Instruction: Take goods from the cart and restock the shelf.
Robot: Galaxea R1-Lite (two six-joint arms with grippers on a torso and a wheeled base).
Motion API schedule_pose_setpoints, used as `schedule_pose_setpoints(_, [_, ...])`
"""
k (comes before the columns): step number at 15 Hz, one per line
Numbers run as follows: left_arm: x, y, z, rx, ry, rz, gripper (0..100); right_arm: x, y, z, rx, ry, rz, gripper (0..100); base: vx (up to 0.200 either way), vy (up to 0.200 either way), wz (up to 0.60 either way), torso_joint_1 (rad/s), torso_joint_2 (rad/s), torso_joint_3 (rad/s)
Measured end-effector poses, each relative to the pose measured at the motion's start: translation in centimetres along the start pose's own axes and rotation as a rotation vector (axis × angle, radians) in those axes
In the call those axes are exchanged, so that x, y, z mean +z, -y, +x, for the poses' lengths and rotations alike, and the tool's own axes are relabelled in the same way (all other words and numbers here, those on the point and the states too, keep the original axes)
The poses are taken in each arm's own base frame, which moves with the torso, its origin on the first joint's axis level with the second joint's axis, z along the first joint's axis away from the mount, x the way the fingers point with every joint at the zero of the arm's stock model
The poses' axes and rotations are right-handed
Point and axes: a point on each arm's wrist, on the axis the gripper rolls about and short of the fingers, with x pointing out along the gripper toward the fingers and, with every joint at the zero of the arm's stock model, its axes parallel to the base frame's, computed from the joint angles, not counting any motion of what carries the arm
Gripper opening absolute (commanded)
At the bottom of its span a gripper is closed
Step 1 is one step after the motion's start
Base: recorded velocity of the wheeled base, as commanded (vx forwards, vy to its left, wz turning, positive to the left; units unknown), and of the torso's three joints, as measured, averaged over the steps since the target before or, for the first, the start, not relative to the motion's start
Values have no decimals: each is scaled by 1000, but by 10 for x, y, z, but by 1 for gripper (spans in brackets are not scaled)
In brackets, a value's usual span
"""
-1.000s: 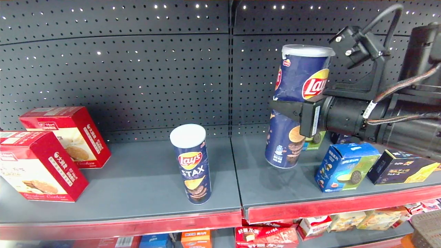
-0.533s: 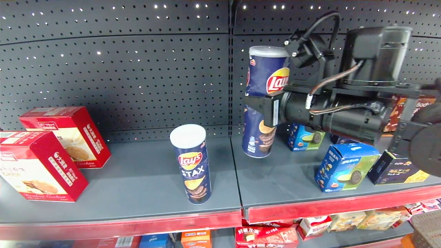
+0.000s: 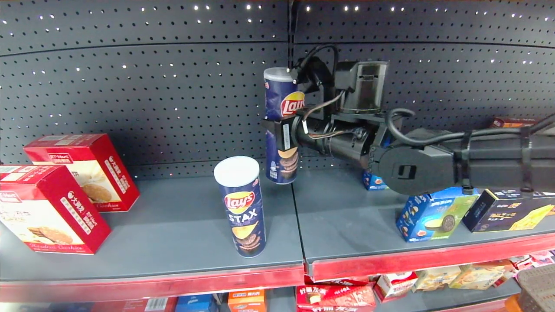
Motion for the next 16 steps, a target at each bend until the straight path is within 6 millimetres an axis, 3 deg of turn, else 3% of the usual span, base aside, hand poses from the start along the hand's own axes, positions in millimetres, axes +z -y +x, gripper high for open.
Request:
schedule_pose_setpoints(6, [0, 0, 0, -1, -1, 0, 100, -31, -1, 25, -27, -56, -3, 0, 0, 0, 0, 0, 0, 0])
schedule_pose_setpoints(16, [0, 0, 0, 0, -2, 0, 100, -37, -1, 38, -105, -62, -4, 0, 0, 0, 0, 0, 0, 0])
